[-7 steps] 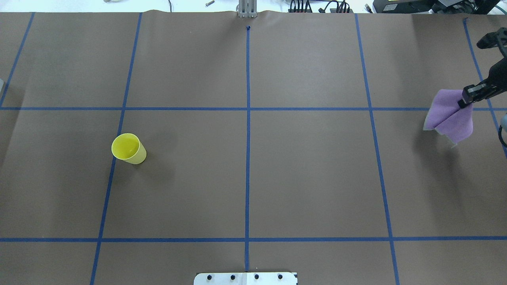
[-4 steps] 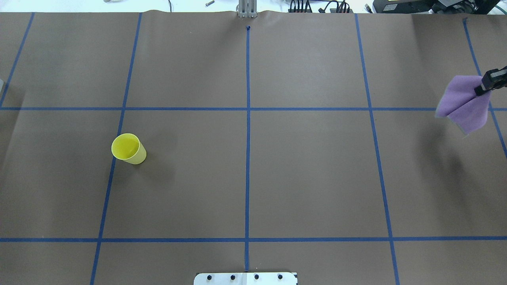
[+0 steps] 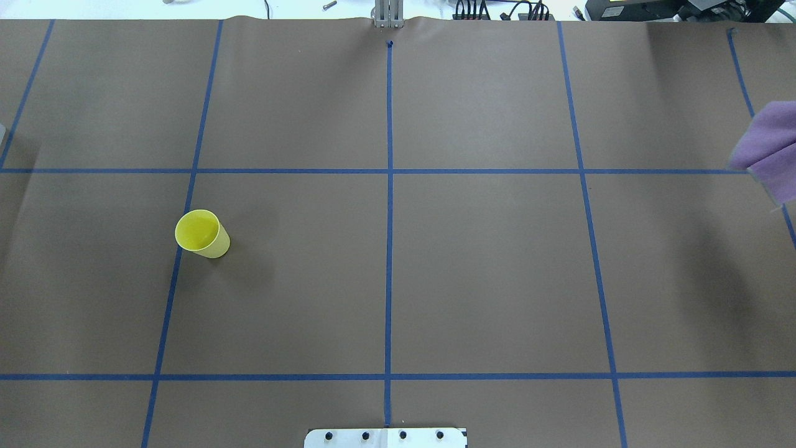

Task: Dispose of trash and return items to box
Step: 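Carry the green cup over the clear bin while the right gripper lifts the cloth, then release the green cup into the clear bin while the right gripper drops the cloth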

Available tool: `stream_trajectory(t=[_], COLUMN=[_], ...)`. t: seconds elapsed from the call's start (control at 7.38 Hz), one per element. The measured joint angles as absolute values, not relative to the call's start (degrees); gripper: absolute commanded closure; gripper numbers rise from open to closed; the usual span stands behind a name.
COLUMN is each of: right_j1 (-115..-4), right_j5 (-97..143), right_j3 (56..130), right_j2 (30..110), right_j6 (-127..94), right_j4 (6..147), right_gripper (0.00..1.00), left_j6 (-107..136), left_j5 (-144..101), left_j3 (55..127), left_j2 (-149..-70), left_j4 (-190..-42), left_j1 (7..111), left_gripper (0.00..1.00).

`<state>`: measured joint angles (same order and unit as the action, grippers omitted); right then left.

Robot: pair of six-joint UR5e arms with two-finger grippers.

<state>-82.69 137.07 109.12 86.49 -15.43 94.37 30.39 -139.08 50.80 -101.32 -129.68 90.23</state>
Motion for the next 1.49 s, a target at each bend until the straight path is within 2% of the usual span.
stream_trajectory(t=[0.27,0.54,0.68,1.08,1.49], right_j1=[-87.9,-93.6,-95.5,-97.5,-97.9], right_j5=[136.7,135.7,133.8,128.4,125.4], right_j3=[110.2,109.8,109.3,103.0,94.4], right_j2=[89.2,91.2,91.6,92.3,92.3], right_j6=[-12.2,-3.0,2.3,12.4,17.5], right_j4=[94.6,96.6,99.0,101.8,100.2], right_gripper=[1.00,1.00,1.00,1.00,1.00], left_j6=[30.1,30.0,30.1,32.0,46.5], left_j5=[-139.2,-140.5,-142.1,-143.3,-140.2], left_j3=[51.0,54.5,58.6,78.5,95.3], left_j2=[-101.2,-101.9,-102.1,-101.5,-98.6], left_j4=[-132.7,-131.2,-127.7,-112.4,-106.9], left_j1=[90.3,91.3,92.2,92.5,84.1], left_gripper=[0.01,0.01,0.01,0.01,0.01])
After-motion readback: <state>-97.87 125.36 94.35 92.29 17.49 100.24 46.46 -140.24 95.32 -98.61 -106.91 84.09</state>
